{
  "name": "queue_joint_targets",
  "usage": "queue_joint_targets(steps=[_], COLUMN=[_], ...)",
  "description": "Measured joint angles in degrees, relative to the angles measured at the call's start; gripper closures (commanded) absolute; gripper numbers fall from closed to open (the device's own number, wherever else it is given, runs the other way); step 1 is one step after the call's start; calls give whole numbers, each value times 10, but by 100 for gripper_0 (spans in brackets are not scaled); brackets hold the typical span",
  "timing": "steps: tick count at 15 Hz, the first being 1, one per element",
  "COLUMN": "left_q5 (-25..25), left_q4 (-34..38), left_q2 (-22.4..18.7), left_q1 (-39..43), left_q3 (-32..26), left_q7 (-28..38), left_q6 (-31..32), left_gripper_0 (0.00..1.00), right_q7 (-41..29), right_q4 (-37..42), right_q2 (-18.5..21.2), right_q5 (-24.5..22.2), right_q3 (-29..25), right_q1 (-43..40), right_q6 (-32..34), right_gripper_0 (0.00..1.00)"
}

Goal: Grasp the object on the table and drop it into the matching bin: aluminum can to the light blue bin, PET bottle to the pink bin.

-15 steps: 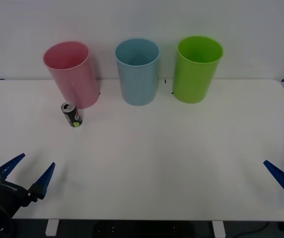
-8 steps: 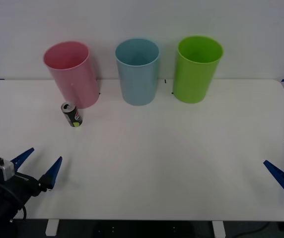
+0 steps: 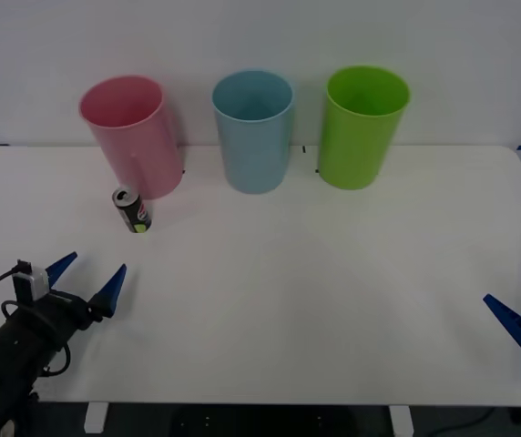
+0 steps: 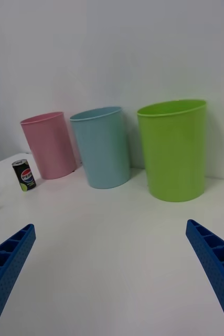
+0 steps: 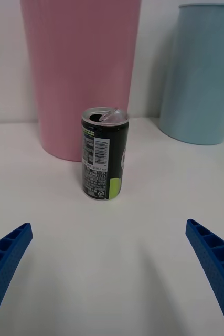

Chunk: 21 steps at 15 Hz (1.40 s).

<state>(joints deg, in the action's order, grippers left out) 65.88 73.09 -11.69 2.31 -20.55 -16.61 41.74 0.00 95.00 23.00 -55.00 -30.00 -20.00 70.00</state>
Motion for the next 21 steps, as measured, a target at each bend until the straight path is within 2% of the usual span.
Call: queue_joint_targets(steps=[6, 13, 21], left_q5=[5, 18, 29], left_q4=[-79, -115, -200], left_q2=[0, 14, 14], left_q1=[-73, -128, -212], left_q3=[0, 13, 19], left_q7=[-14, -22, -27], left_q6=[-29, -96, -138], left_gripper_0=[0, 0, 0], right_q7=[0, 0, 0], right_q4=[0, 0, 0], right_q2=[0, 0, 0], right_q5=[0, 0, 0], right_q3=[0, 0, 0], right_q1=[0, 0, 0], right_q6=[0, 0, 0], right_gripper_0=[0, 0, 0])
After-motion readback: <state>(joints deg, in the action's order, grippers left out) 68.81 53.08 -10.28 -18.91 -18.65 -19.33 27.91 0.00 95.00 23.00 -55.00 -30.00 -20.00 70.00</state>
